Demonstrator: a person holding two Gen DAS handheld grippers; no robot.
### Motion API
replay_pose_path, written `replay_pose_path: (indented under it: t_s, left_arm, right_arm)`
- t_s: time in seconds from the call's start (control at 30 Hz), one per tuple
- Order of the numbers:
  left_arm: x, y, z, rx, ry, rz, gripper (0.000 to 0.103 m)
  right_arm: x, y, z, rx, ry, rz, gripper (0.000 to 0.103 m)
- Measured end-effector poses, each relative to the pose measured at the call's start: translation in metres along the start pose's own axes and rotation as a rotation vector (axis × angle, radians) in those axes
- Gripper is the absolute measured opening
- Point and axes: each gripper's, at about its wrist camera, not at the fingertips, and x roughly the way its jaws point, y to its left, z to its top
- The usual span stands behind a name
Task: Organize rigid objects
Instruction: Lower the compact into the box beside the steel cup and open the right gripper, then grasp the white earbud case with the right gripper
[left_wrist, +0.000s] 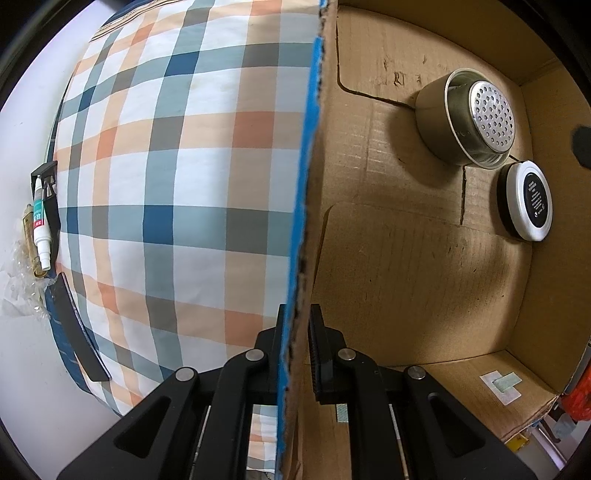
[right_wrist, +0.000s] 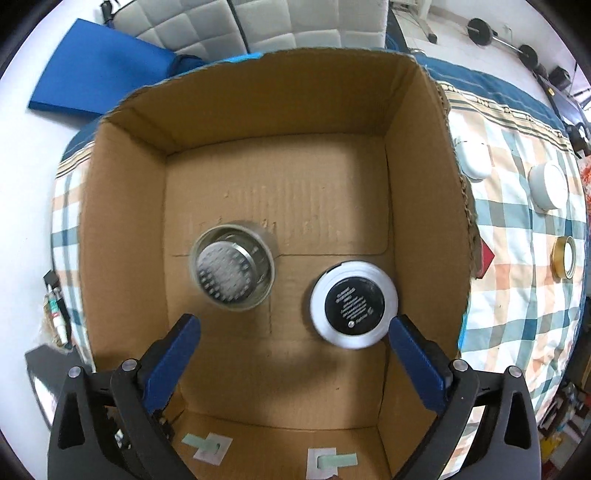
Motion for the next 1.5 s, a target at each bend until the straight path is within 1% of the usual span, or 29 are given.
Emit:
replay_pose_path:
  t_s: [0.27,0.37,0.43,0.57,0.87,1.0,1.07,1.1,1.2,1.3,1.37,1.43,1.5]
  left_arm:
    - [-0.003,-0.002,-0.001,0.002,-0.001,0.008,0.007]
    - [-0.003,-0.003,-0.001,0.001,0.0,0.01,0.007]
    - [-0.003,-0.004,0.0,0.0,0.001,0.009,0.007]
    - [-0.003,-0.004,0.001,0.0,0.002,0.01,0.007]
    - [-0.003,-0.005,0.003,0.0,0.011,0.013,0.007]
    - [-0.002,-0.004,0.006,-0.008,0.016,0.01,0.007]
    - [-0.002,-0.003,0.006,-0.012,0.018,0.009,0.007]
    - [-0.002,-0.003,0.007,-0.014,0.019,0.009,0.007]
    - [-0.003,-0.002,0.008,-0.019,0.021,0.013,0.007]
    - [-0.002,-0.001,0.009,-0.029,0.023,0.013,0.007]
    - [-0.001,0.001,0.01,-0.038,0.026,0.012,0.007]
    - [-0.001,0.002,0.01,-0.046,0.029,0.009,0.008]
    - [0.0,0.004,0.011,-0.056,0.033,0.006,0.008]
  right_arm:
    - [-0.028,-0.001,-0.039,-0.042,-0.026,0.038,0.103]
    - [-0.045,-0.014,-0.043,-0.048,-0.039,0.052,0.103]
    - [-0.053,-0.021,-0.043,-0.04,-0.045,0.074,0.103]
    - [-0.065,-0.039,-0.045,-0.017,-0.066,0.086,0.103]
    - [-0.082,-0.103,-0.039,0.122,-0.101,0.109,0.103]
    - [-0.089,-0.136,-0.033,0.189,-0.131,0.106,0.103]
    - [-0.09,-0.154,-0.03,0.242,-0.16,0.11,0.103]
    - [-0.09,-0.165,-0.028,0.281,-0.183,0.123,0.103]
    - [-0.08,-0.202,-0.016,0.398,-0.226,0.126,0.103]
    - [-0.059,-0.231,0.001,0.484,-0.246,0.104,0.103]
    - [-0.037,-0.247,0.015,0.529,-0.24,0.104,0.103]
    - [-0.019,-0.255,0.028,0.552,-0.228,0.121,0.103]
    - [-0.002,-0.26,0.043,0.566,-0.236,0.117,0.103]
